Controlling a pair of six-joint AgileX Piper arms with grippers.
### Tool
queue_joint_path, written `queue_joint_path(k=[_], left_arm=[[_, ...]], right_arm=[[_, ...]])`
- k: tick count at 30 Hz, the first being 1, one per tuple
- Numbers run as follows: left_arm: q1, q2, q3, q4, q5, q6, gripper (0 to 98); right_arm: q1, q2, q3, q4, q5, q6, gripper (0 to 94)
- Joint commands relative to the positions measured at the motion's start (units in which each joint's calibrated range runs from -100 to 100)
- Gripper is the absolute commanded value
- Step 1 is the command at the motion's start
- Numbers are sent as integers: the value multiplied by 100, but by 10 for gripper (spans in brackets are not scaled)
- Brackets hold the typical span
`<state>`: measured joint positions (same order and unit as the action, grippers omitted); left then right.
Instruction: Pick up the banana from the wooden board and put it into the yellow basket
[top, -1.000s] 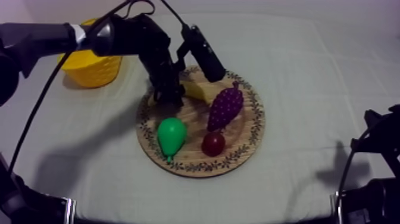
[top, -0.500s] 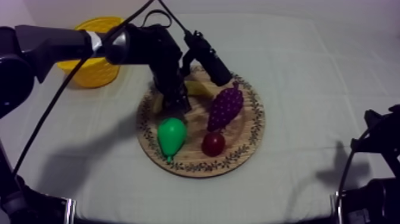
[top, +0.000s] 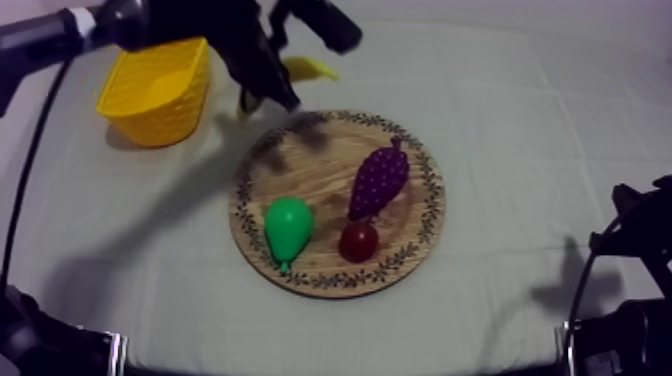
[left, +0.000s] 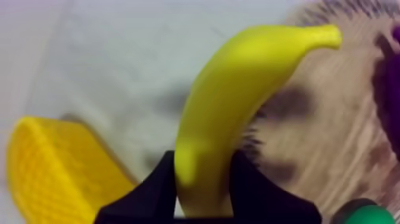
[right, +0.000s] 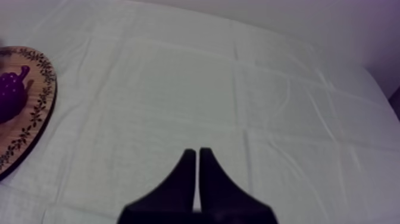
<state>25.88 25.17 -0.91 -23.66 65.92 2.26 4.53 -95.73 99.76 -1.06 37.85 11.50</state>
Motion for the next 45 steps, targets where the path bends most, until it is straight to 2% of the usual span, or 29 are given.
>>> queue_joint_path(k=[1,12,20,27,38,42,45], left_arm=[[-230,-158,-335,-16,117,-59,208],[-1310,-304,-976,-38,286,-166,201],[-1885,-46,-769,-19,-22,-48,205],[-2105,261,-584,51,-300,66,204],[-2104,586,-19,161,-716,270,219],[-2148,674,55,287,-890,180,260],[-2196,722,75,451,-1011,-26,346]], right_arm=[[-1,-2,2,1,14,0,3],[-1,-2,2,1,14,0,3],[-1,-2,2,1,14,0,3],[-1,-2,2,1,14,0,3],[-1,-2,2,1,14,0,3],[-1,-2,2,1,14,0,3],[-1,-2,2,1,14,0,3]])
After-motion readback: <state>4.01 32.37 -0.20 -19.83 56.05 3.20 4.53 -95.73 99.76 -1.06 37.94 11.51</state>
